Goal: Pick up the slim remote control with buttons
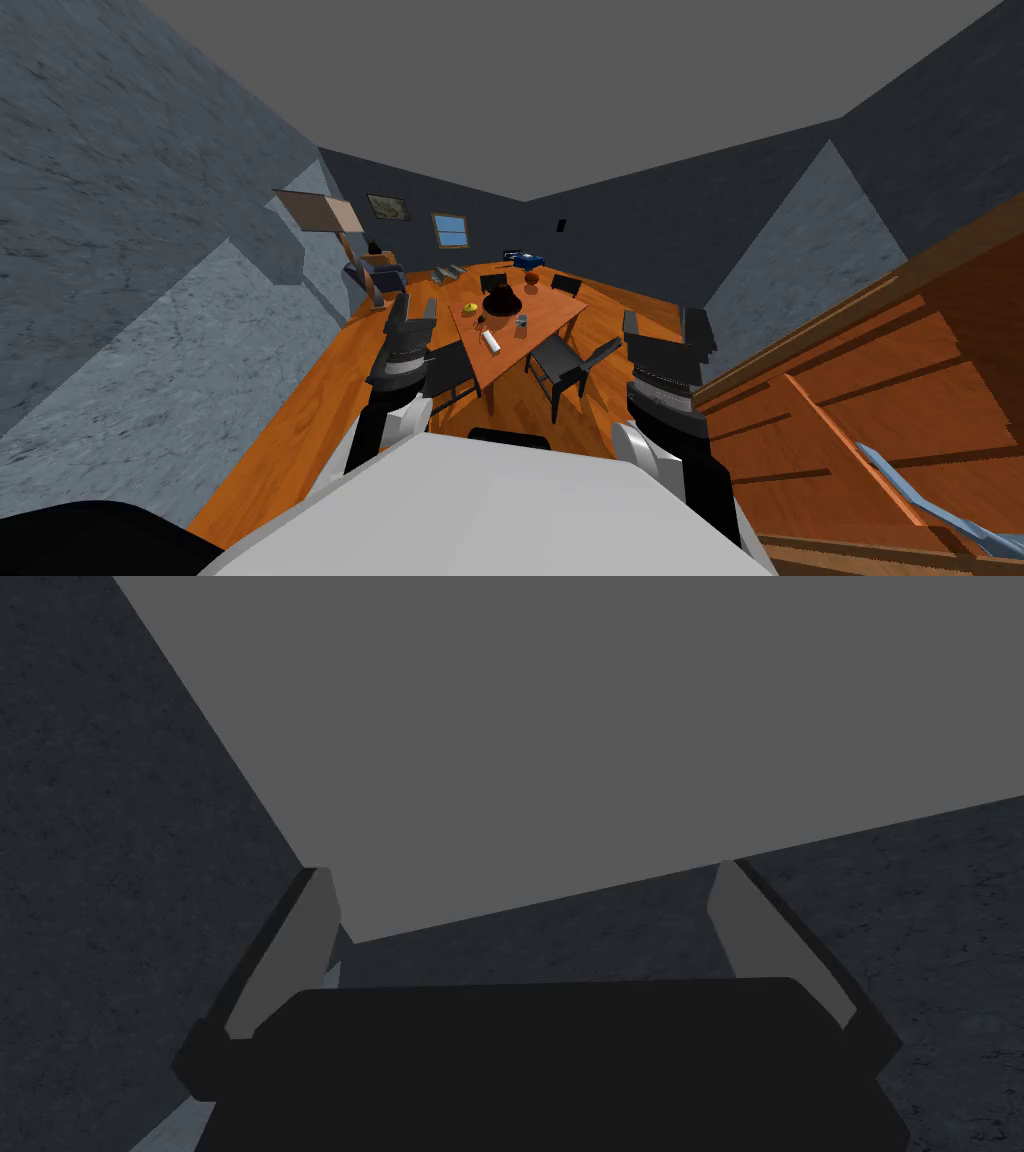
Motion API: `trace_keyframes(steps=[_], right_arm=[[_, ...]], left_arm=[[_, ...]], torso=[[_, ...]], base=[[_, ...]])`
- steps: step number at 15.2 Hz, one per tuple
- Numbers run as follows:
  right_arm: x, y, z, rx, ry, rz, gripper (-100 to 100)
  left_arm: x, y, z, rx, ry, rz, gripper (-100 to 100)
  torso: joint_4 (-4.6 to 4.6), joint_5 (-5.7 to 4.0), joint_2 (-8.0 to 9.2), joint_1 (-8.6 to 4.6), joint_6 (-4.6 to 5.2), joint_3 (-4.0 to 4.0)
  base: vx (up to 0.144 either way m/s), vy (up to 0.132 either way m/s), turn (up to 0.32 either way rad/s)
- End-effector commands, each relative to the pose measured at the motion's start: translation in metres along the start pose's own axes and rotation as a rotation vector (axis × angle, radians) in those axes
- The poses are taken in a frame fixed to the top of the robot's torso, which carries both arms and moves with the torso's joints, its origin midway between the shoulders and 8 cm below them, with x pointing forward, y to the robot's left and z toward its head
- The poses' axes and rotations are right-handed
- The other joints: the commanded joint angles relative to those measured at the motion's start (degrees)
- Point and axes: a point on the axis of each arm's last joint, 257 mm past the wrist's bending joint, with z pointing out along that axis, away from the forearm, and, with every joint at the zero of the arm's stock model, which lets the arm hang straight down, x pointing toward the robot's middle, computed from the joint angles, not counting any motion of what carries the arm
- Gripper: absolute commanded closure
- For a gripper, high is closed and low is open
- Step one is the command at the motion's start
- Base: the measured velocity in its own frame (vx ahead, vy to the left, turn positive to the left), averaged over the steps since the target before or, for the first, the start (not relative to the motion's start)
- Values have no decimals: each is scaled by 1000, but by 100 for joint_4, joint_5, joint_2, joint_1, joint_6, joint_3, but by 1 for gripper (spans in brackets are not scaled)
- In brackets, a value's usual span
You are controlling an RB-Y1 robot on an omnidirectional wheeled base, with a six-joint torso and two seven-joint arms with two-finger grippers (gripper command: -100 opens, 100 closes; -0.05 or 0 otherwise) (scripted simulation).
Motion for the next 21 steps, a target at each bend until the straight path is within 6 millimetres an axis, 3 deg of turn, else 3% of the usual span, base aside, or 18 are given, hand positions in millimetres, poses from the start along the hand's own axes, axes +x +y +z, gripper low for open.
trace_keyframes(steps=[1, 10, 12, 13, 17, 21], right_arm=[[0, 0, 0, 0, 0, 0, 0], [0, 0, 0, 0, 0, 0, 0], [0, 0, 0, 0, 0, 0, 0], [0, 0, 0, 0, 0, 0, 0], [0, 0, 0, 0, 0, 0, 0], [0, 0, 0, 0, 0, 0, 0]], left_arm=[[1, 6, 1, -18, 21, 17, -100], [-15, 72, 2, -194, 102, 173, -100], [-16, 76, 1, -211, 102, 174, -100], [-22, 92, 1, -251, 114, 212, -100], [-30, 113, -2, -314, 127, 254, -100], [-51, 155, -8, -434, 153, 342, -100]], torso=[[0, 0, 0, 0, 0, 0], [3, 1, 13, 2, 1, 8], [2, 0, 11, 2, 1, 6], [2, 1, 9, 2, 0, 5], [2, 0, 8, 1, 1, 5], [1, 0, 7, 1, 3, 4]], base=[[-6, -1, -18], [-34, 1, -62], [-23, -1, -41], [-21, -4, -62], [-22, -4, -72], [-19, -6, -105]])
